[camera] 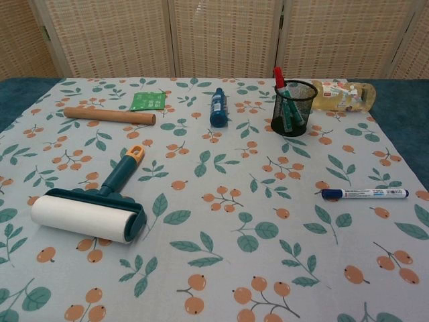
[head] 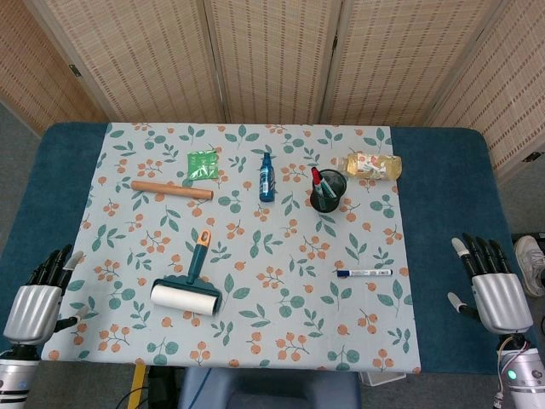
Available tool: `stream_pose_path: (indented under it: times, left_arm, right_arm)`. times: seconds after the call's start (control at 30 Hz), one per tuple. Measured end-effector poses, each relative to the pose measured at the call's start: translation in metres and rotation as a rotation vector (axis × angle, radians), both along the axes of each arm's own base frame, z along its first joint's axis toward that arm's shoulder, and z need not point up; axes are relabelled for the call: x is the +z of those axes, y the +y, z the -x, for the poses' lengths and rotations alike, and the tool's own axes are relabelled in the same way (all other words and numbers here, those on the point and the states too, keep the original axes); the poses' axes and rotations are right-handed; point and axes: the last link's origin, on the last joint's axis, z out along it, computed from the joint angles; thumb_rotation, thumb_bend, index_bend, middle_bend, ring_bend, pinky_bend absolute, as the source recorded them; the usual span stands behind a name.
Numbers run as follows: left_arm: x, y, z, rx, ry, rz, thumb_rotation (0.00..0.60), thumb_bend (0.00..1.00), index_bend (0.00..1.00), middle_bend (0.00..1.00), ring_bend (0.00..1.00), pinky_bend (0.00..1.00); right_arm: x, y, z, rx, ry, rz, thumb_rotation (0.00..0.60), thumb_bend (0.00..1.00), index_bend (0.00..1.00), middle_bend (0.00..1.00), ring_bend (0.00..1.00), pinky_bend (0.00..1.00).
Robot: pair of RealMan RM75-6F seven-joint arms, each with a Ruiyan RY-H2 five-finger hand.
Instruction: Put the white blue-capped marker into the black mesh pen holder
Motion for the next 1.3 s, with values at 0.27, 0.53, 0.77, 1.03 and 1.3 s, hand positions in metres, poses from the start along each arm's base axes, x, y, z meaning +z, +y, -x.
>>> stream_pose_path:
  times: [0.27, 0.53, 0.77, 1.03, 1.3]
  left_arm:
    - [0.003, 0.002, 0.002, 0.008, -0.006, -0.009, 0.600, 0.21, 0.00, 0.00, 0.00, 0.22]
    - [0.013, 0.003, 0.004, 0.016, -0.026, -0.043, 0.600, 0.21, 0.00, 0.00, 0.00, 0.22]
    - [0.022, -0.003, 0.003, 0.008, -0.041, -0.078, 0.600, 0.21, 0.00, 0.00, 0.00, 0.22]
    - [0.023, -0.005, 0.002, 0.004, -0.049, -0.076, 0.600, 0.21, 0.00, 0.00, 0.00, 0.22]
    - [0.028, -0.004, 0.003, -0.008, -0.068, -0.088, 0.600, 0.21, 0.00, 0.00, 0.00, 0.22]
  right_arm:
    - [-0.002, -0.005, -0.002, 0.016, -0.017, -0.003, 0.600, 0.24, 0.10, 0.00, 0.00, 0.00]
    - [-0.017, -0.039, -0.024, 0.077, -0.018, -0.156, 0.600, 0.27, 0.23, 0.00, 0.00, 0.00]
    - [-0.053, -0.080, -0.055, 0.120, 0.038, -0.375, 0.600, 0.27, 0.28, 0.00, 0.00, 0.00]
    - [-0.107, -0.100, -0.069, 0.144, 0.050, -0.476, 0.600, 0.27, 0.35, 0.00, 0.00, 0.00]
    - [-0.133, -0.112, -0.069, 0.140, 0.069, -0.487, 0.600, 0.27, 0.36, 0.00, 0.00, 0.00]
